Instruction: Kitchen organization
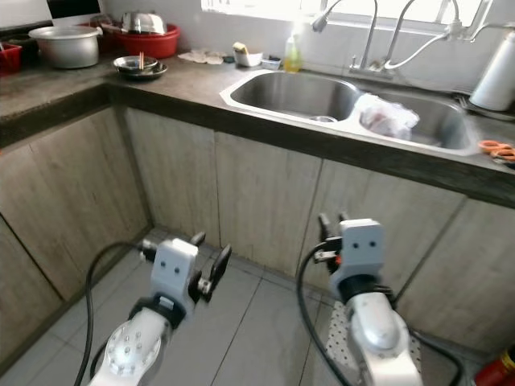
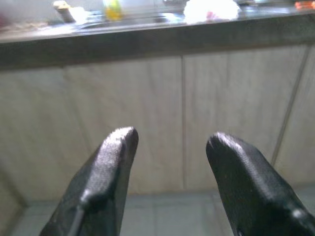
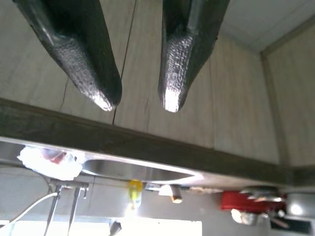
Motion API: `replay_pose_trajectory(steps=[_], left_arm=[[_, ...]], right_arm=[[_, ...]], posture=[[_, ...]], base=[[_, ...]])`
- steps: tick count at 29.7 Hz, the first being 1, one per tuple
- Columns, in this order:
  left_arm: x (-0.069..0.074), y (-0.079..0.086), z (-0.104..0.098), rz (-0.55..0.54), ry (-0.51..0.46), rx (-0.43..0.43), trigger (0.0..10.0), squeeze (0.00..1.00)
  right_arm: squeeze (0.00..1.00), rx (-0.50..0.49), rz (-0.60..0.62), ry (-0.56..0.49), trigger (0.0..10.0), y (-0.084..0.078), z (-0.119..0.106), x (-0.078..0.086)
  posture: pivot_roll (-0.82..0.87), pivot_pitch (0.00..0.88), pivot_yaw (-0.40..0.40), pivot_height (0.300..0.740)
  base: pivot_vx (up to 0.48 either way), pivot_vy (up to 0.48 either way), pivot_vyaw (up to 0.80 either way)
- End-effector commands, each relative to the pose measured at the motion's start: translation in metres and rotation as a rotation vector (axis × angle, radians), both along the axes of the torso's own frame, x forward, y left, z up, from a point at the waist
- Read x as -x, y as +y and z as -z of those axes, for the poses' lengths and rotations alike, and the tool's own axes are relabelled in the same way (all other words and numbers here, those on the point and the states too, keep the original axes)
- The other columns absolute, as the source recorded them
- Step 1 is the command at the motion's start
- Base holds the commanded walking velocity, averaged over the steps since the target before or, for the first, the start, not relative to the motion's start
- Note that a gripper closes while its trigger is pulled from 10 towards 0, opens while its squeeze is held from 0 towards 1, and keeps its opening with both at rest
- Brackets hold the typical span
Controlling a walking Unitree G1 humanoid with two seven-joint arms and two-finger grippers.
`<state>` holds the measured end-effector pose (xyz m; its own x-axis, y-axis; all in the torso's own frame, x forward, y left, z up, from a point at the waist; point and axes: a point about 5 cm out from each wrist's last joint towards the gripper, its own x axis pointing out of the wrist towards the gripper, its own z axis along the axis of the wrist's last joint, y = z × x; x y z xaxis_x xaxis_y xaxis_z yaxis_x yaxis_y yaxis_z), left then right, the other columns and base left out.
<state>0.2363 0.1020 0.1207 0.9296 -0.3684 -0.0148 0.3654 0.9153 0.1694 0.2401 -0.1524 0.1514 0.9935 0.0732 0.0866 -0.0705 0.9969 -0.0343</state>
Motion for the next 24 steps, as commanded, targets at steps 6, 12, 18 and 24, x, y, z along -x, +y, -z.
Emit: replay_pose_trajectory(steps=[6, 12, 18, 24], left_arm=[[0.002, -0.002, -0.002, 0.002, -0.007, 0.009, 10.0, 0.00], [0.002, -0.002, -0.002, 0.002, -0.007, 0.009, 10.0, 0.00], [-0.006, 0.016, 0.010, -0.080, 0.049, -0.029, 10.0, 0.00], [-0.006, 0.016, 0.011, -0.083, 0.066, 0.004, 10.0, 0.00]], right_arm=[[0.00, 0.001, 0.000, -0.013, 10.0, -0.001, -0.004, -0.002], [0.00, 0.001, 0.000, -0.013, 10.0, -0.001, -0.004, -0.002], [0.00, 0.010, 0.010, 0.031, 10.0, -0.004, 0.005, -0.010], [0.00, 0.013, 0.007, 0.032, 10.0, -0.003, 0.005, -0.010]], posture=[[-0.01, 0.000, -0.044, 0.740], [-0.01, 0.000, -0.044, 0.740], [-0.02, 0.013, -0.041, 0.740], [-0.02, 0.018, -0.042, 0.740]], base=[[-0.319, 0.000, 0.00], [-0.319, 0.000, 0.00], [-0.106, 0.000, 0.00], [0.000, 0.000, 0.00]])
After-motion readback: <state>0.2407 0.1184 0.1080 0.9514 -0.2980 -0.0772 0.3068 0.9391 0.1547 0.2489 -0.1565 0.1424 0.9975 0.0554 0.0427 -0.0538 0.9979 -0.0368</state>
